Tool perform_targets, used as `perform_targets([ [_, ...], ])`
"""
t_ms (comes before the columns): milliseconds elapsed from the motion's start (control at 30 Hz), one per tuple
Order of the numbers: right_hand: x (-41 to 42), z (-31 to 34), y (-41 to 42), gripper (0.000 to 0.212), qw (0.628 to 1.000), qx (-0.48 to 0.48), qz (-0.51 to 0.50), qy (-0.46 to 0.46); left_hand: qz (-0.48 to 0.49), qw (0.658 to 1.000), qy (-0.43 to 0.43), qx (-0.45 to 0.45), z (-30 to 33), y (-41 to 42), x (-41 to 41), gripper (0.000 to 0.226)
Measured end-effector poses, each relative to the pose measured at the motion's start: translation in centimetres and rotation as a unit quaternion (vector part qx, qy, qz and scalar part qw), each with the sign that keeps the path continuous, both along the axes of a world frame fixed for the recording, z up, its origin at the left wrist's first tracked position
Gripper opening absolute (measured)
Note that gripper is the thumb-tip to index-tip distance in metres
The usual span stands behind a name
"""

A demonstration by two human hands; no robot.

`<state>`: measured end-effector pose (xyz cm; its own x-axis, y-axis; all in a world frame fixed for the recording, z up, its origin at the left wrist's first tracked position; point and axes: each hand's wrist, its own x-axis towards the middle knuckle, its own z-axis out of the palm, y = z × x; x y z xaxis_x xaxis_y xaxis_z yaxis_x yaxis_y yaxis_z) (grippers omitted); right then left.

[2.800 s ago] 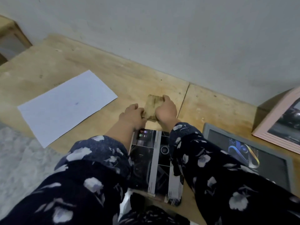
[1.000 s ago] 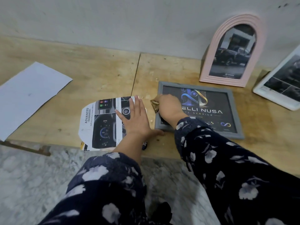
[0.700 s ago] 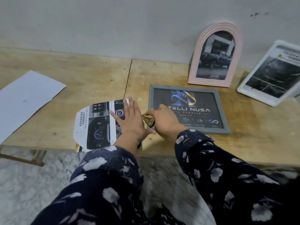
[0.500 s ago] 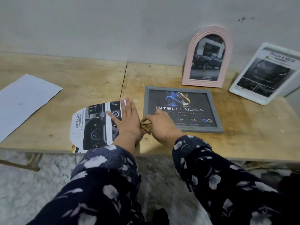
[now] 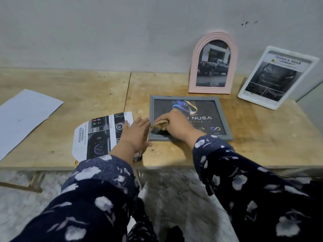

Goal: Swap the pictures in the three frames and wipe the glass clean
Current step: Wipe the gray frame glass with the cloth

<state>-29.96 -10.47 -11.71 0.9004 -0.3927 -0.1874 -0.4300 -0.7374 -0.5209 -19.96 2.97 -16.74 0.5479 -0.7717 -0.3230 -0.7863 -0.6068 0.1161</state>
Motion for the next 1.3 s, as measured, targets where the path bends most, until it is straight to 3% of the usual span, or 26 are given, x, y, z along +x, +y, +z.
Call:
perform_targets([
  [100,-0.5,-1.5,1.9,0.03,0.999,-0.013,0.032,0.0,-0.025,0.999,-0.028,0.014,0.0,0.0,0.3,0.079],
  [300,-1.9,-3.0,2.9,0.046,0.996,-0.052,0.066,0.019,-0.063,0.993,-0.099,0.021,-0.4,0.2,0.1,0.064],
  [400,-1.8,-2.9,2.8,0.043,0.994,-0.077,0.075,0.019,-0.04,0.993,-0.104,0.036,0.1,-0.3,-0.5,0.056],
  [900,-4.4,-3.4,1.9,0.037,0.989,-0.127,0.075,-0.009,0.017,0.988,-0.122,0.088,1.0,-2.0,-2.4,0.054],
  [1067,-4.9,-3.3,1.9,0.038,0.989,-0.135,0.064,-0.007,0.029,0.987,-0.11,0.117,1.7,-2.8,-2.8,0.075],
  [1300,-6.4,-3.0,0.8,0.049,0.986,-0.16,0.041,0.009,0.05,0.987,-0.127,0.081,0.7,-3.1,-3.1,0.06],
])
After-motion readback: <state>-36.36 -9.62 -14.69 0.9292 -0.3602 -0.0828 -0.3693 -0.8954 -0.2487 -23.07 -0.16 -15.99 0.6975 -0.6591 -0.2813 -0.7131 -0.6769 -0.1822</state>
